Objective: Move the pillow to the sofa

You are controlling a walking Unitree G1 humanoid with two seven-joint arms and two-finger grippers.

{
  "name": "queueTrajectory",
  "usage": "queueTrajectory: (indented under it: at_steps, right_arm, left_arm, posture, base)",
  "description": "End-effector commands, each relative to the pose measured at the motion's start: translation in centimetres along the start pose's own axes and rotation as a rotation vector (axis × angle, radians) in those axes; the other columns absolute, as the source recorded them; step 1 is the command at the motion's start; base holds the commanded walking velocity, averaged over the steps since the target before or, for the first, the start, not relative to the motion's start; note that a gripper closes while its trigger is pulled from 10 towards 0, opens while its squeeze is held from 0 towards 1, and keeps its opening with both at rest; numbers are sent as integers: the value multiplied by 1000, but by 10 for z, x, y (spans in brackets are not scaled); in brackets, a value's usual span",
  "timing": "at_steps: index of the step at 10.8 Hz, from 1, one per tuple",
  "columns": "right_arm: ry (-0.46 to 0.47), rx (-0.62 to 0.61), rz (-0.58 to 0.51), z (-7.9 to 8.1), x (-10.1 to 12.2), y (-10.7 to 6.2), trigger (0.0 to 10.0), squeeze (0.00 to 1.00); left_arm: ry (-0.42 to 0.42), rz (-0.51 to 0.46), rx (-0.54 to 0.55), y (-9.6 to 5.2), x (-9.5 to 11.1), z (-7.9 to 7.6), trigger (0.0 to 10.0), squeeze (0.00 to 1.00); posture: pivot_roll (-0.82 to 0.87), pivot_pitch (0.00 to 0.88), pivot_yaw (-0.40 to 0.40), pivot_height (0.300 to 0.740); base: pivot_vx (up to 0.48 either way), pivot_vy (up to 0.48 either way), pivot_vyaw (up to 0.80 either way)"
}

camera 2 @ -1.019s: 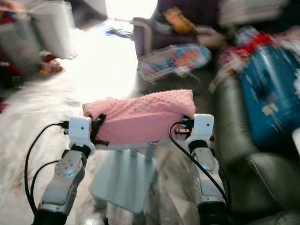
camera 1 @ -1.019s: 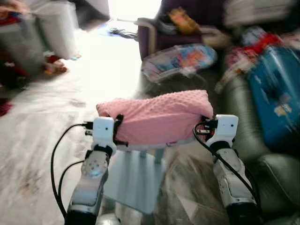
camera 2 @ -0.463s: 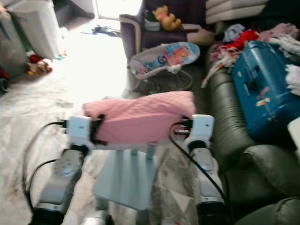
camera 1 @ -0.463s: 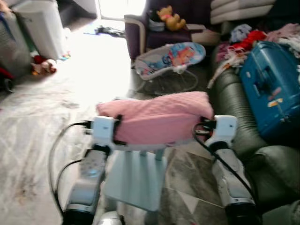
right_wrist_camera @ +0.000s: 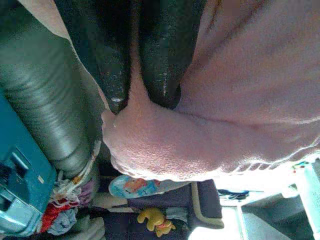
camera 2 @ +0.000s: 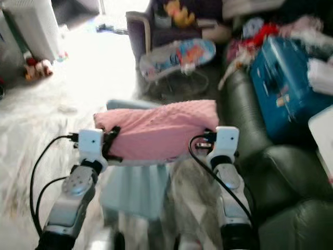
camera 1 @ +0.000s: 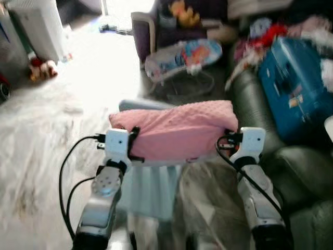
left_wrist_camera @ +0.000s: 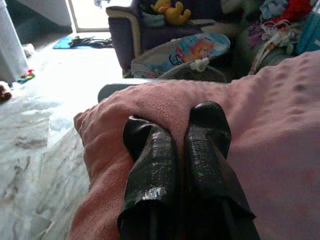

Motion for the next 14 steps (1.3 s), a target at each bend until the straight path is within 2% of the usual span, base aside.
queueTrajectory:
  at_steps: [1,4,8,10,14]
  right_arm:
    - [1,-15,-15,-3,5,1,10000,0]
    - [-4,-18,-14,-5,5,1,10000,0]
    - [-3,-17,-10,-5,4,1,10000,0]
    - [-3,-18,-8,-5,4,1,10000,0]
    - [-4,-17,-9,-4,5,2,10000,0]
  left_arm:
    - [6,-21,-5,0,8,0,10000,0]
    - [2,-15,-9,0,6,-2,10000,0]
    - [-24,-7,0,0,5,0,10000,0]
    - [-39,3,0,1,4,0,10000,0]
    - [-41,5,-12,3,5,-4,10000,0]
  posture:
    - [-16,0,-12,740]
    - [-18,0,-12,740]
    - [-19,0,-12,740]
    - [-19,0,-12,740]
    - [-28,0,-7,740]
  base:
    - [-409,0,0]
    - [-354,0,0]
    - [0,0,0]
    - [0,426,-219]
    - [0,480,-800]
Point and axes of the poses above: a point about 5 cm out from each wrist's last joint towards the gripper, its own y axis pointing out of the wrist towards the gripper, its own x axis along the axis of the wrist's last joint, z = x × y, the point moved 6 cm from there along y, pointing out of the wrist towards the gripper, and after that the axes turned 2 degrees about -y, right-handed, at the moved point
